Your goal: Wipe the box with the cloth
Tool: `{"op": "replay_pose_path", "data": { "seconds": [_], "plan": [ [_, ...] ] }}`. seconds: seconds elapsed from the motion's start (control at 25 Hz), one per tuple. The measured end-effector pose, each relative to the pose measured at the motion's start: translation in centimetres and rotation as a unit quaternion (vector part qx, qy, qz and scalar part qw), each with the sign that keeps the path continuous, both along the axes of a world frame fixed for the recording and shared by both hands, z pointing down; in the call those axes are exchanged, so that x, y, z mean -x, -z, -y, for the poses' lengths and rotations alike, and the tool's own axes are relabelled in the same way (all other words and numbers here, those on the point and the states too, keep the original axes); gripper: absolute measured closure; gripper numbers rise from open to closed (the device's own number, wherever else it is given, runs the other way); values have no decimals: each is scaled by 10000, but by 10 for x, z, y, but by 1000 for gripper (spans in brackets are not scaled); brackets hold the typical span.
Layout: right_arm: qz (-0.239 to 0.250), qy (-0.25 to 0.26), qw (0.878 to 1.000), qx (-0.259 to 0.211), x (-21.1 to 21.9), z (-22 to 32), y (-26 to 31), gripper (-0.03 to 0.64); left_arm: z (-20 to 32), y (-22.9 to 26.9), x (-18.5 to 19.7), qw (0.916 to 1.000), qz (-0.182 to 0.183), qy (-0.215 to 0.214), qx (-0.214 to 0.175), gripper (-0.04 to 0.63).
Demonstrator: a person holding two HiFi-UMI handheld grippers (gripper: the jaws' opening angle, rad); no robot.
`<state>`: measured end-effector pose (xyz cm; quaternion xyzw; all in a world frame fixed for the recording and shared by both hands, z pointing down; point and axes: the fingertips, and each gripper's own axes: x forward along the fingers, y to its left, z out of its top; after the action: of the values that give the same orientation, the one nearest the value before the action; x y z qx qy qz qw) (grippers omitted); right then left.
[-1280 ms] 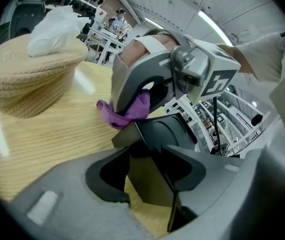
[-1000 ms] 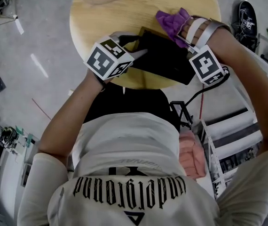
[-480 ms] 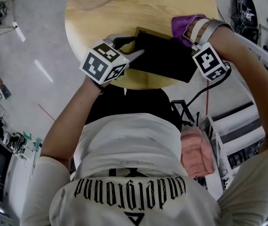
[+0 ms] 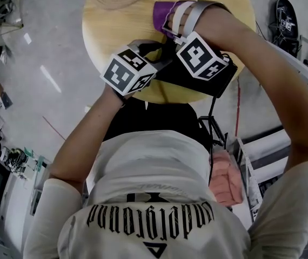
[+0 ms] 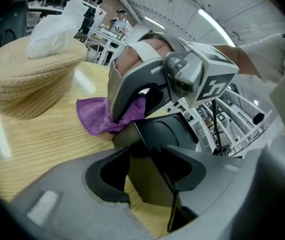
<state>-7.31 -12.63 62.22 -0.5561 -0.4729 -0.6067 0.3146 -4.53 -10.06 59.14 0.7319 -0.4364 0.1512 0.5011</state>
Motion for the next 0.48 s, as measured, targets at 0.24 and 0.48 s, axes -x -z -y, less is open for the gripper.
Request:
{"op": "replay_pose_path", "data": {
  "seconds": [0.24,0.48],
  "plan": [
    [7,-534,9986,70,-31,25,17,474,6,-2,2,10000,77,-23,5,383],
    [-213,-1123,9932,-223,-105,62,30,474,4,-1,-1,9997,207,-104,70,385]
  ]
}}
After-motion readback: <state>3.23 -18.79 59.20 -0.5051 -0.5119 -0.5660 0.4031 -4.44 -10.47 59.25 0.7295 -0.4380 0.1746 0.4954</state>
